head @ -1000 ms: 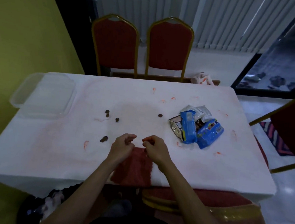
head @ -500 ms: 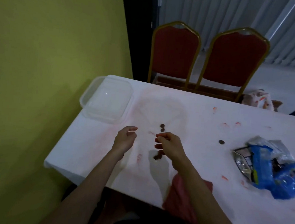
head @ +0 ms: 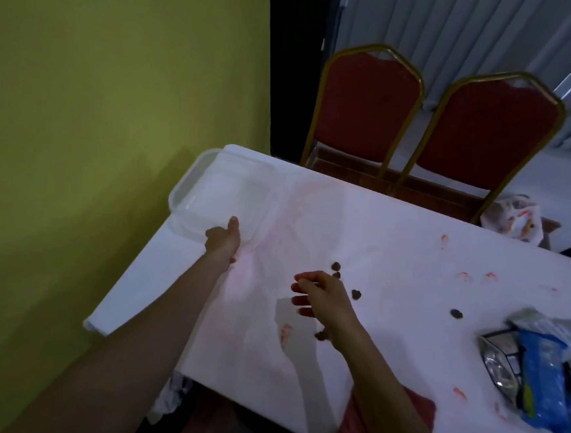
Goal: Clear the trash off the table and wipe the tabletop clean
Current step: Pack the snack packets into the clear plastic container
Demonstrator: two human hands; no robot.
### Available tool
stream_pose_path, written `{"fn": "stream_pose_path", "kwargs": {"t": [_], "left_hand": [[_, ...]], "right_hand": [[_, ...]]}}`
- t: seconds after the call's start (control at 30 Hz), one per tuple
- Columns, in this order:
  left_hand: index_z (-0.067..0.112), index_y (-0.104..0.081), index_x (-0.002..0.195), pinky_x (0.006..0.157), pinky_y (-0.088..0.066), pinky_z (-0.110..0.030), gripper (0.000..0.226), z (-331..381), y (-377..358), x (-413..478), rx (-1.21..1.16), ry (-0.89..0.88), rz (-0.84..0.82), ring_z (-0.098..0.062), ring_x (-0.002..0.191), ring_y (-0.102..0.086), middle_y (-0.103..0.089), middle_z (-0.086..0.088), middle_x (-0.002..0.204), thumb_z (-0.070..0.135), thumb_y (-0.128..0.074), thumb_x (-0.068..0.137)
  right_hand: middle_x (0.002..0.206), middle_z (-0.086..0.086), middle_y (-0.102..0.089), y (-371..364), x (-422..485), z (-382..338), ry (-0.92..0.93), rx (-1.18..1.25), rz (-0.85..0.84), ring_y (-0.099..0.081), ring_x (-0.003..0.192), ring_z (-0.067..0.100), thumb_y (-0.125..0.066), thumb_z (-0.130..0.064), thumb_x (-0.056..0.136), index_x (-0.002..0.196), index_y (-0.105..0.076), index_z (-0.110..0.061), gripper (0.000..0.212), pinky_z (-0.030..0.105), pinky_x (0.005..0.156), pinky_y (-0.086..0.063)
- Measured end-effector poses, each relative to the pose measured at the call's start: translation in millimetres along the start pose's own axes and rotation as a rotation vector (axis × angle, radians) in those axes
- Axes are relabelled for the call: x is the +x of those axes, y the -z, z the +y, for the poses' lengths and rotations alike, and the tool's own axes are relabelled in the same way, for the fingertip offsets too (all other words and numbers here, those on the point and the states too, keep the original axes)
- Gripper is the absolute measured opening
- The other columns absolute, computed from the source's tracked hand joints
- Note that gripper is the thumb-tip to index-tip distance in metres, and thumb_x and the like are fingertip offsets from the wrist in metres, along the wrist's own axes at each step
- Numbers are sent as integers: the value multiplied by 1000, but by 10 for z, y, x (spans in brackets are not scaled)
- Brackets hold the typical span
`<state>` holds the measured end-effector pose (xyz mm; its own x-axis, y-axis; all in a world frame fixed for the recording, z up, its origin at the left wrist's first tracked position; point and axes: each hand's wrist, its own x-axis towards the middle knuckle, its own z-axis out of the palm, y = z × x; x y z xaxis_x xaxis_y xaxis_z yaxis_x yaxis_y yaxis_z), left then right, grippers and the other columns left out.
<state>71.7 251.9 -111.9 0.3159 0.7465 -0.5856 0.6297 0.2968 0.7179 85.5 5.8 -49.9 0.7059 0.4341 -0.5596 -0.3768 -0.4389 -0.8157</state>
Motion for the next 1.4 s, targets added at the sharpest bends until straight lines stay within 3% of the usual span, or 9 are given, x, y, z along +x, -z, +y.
{"fn": "stream_pose_path", "kwargs": {"t": [0.17, 0.3, 0.47, 0.6, 0.8, 1.03, 1.2, 1.27, 1.4], "left_hand": [[-3, -42, 114, 55, -61, -38, 42, 130, -27, -7, -63, 60, 3, -26, 57, -70, -70, -19, 93, 29, -51, 90], [13, -25, 113, 74, -62, -46, 33, 176, -20, -169, -96, -5, -6, -29, 69, -73, -68, -19, 93, 23, -50, 94], [3, -33, 121, 68, -63, -41, 34, 76, -24, -476, -29, -161, -120, -25, 69, -76, -70, -22, 97, 21, -48, 96], [6, -35, 116, 77, -62, -46, 20, -83, -102, -943, -49, -222, -256, -28, 74, -76, -68, -23, 92, 10, -43, 97], [21, -39, 130, 86, -59, -50, 37, -320, -316, -1548, 30, -222, -547, -32, 82, -76, -66, -15, 111, 5, -43, 97], [35, -41, 142, 84, -61, -46, 54, -561, -540, -1959, 291, -333, -783, -25, 86, -76, -73, -12, 110, 6, -44, 96], [43, -43, 140, 79, -62, -39, 56, -774, -598, -2235, 416, -362, -879, -18, 83, -75, -74, -4, 97, 9, -48, 96], [43, -40, 142, 79, -62, -42, 62, -873, -625, -2336, 435, -346, -878, -19, 75, -74, -71, 2, 81, 6, -48, 94], [49, -15, 148, 83, -60, -48, 76, -1016, -721, -2462, 487, -336, -854, -26, 73, -73, -60, 2, 67, 8, -49, 94]], "right_hand": [[103, 1, -72, 24, 35, 40, -47, 39, 26, -72, 90, 17, -54, -19, 101, 113, -66, -18, 17, 30, 81, -60], [103, 2, -73, 91, 81, 58, -61, 67, 29, -72, 91, 21, -53, -18, 101, 111, -66, -17, 17, 34, 84, -60], [102, 6, -74, 440, 150, 36, -57, 207, 140, -73, 89, 26, -58, -15, 98, 108, -70, -13, 16, 41, 84, -61], [104, 10, -73, 963, 123, 71, -32, 313, 295, -71, 88, 24, -56, -16, 100, 105, -69, -11, 15, 39, 82, -58], [112, 8, -71, 1696, -215, 414, -34, 377, 485, -69, 96, 23, -53, -30, 101, 108, -70, -12, 25, 39, 83, -57], [106, 5, -75, 1842, -790, 966, -129, 425, 602, -70, 103, 25, -47, -49, 100, 112, -70, -15, 43, 50, 93, -56], [114, 0, -70, 1835, -1109, 1201, -113, 435, 637, -69, 102, 17, -45, -55, 99, 129, -60, -20, 49, 44, 92, -56], [121, 0, -67, 1846, -1161, 1319, -140, 371, 614, -66, 106, 16, -44, -63, 95, 134, -57, -21, 59, 46, 95, -54], [132, -3, -59, 1839, -1184, 1493, -164, 177, 576, -58, 121, 18, -48, -71, 87, 141, -49, -24, 72, 49, 104, -47]]}}
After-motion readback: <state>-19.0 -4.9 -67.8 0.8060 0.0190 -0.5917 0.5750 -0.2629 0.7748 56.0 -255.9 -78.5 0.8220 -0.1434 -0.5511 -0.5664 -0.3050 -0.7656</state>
